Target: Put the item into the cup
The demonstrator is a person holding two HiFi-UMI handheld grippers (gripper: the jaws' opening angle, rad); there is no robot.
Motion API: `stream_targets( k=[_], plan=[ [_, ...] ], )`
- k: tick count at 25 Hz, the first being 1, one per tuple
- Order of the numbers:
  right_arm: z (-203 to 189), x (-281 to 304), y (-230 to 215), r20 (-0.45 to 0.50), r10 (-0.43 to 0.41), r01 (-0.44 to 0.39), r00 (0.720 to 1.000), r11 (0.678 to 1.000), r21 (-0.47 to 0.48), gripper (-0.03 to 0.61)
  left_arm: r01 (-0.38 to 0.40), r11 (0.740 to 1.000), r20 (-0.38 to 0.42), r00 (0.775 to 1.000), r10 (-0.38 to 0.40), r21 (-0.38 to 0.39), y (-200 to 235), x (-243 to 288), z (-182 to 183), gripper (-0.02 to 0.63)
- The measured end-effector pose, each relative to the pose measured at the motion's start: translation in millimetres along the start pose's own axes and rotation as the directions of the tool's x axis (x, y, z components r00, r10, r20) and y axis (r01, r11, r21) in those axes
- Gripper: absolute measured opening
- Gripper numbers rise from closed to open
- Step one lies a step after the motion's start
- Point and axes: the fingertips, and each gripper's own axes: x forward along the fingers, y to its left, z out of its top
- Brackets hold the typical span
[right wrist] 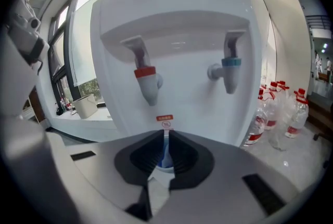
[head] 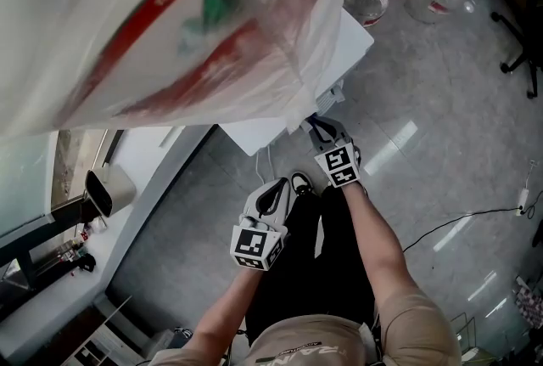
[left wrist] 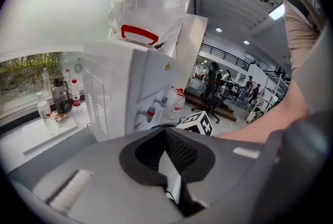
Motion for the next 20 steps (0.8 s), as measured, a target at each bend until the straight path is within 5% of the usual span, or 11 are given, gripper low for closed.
stream_targets(
  k=[12, 20],
  plan=[
    [40, -87, 37, -0.007, 0.051, -0.052, 0.999, 0.997, -0.058, 0.012, 0.021, 0.997, 0.051, 0.998, -0.025, 0.071, -29, -28, 55, 0.008],
    [103, -161, 93, 0.003, 0.141, -0.140, 0.990, 0.987, -0.078, 0.011, 0.023, 0.994, 0.085, 0.996, -0.033, 0.110, -45, -63, 97, 0.008]
  ],
)
